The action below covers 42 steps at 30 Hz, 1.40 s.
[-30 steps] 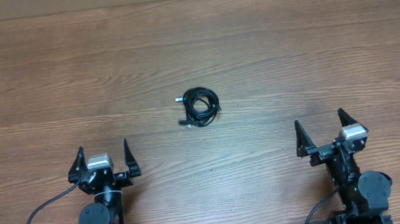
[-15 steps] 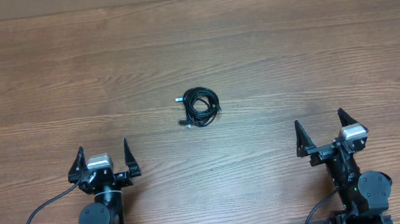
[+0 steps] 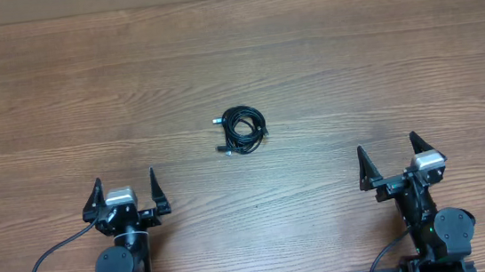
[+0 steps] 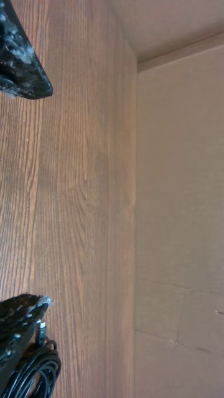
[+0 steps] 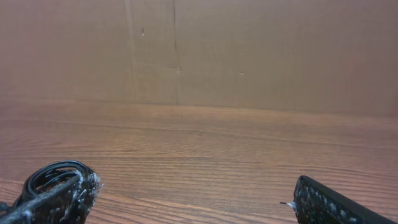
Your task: Untangle cables
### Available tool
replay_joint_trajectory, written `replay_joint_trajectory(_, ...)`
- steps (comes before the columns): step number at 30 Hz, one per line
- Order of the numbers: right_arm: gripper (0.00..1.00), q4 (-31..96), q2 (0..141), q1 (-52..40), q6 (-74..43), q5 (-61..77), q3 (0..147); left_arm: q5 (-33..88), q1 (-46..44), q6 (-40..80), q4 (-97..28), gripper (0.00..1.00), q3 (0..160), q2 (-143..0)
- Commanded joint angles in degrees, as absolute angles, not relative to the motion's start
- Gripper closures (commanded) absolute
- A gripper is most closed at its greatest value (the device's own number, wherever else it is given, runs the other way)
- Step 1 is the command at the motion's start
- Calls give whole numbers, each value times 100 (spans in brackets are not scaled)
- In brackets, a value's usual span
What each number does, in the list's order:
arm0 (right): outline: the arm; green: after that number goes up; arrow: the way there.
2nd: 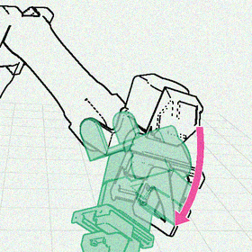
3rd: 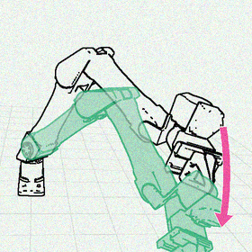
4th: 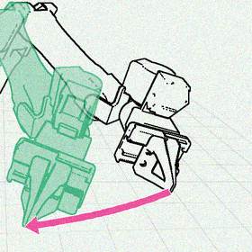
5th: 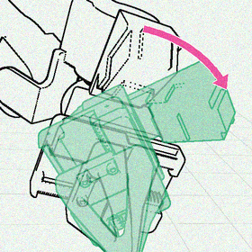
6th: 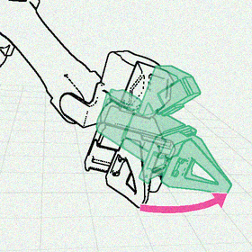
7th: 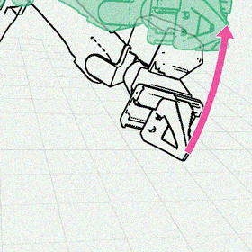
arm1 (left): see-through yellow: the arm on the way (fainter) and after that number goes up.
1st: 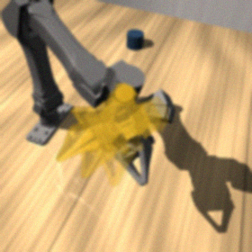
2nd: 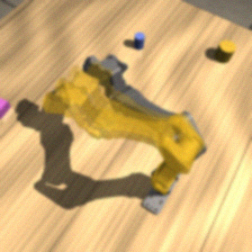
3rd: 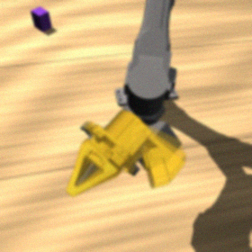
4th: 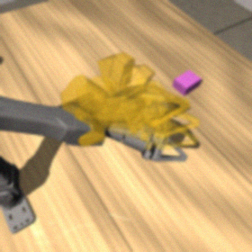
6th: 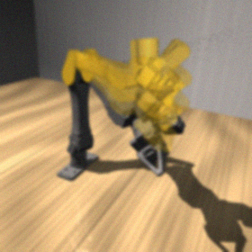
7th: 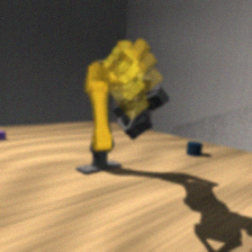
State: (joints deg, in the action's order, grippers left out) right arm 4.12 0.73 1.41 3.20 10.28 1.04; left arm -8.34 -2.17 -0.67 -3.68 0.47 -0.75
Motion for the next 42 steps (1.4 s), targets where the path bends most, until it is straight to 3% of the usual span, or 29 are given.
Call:
replay_joint_trajectory(1,0,390,16,113,283,1055,47,-788,-220,-152,-373,0,30,-27)
replay_joint_trajectory(13,0,64,16,110,244,1256,47,-788,-220,-152,-373,0,27,-27)
replay_joint_trajectory(19,0,-58,16,113,-2187,4984,47,-786,-220,-152,-373,0,27,-27)
replay_joint_trajectory(22,0,-523,16,113,-2799,5299,47,-788,-220,-152,-373,0,27,-27)
replay_joint_trajectory(29,0,-2923,16,115,-3769,5037,388,-786,-220,-152,-373,0,30,-27)
replay_joint_trajectory(34,0,-1955,27,279,-3024,4845,1352,-788,-220,-152,-373,0,30,-27)
replay_joint_trajectory(38,0,-84,198,554,-1905,4816,2519,-727,-220,-108,-370,0,30,-27)
replay_joint_trajectory(42,0,2018,657,725,-843,4381,3795,246,-224,379,-429,0,27,-27)
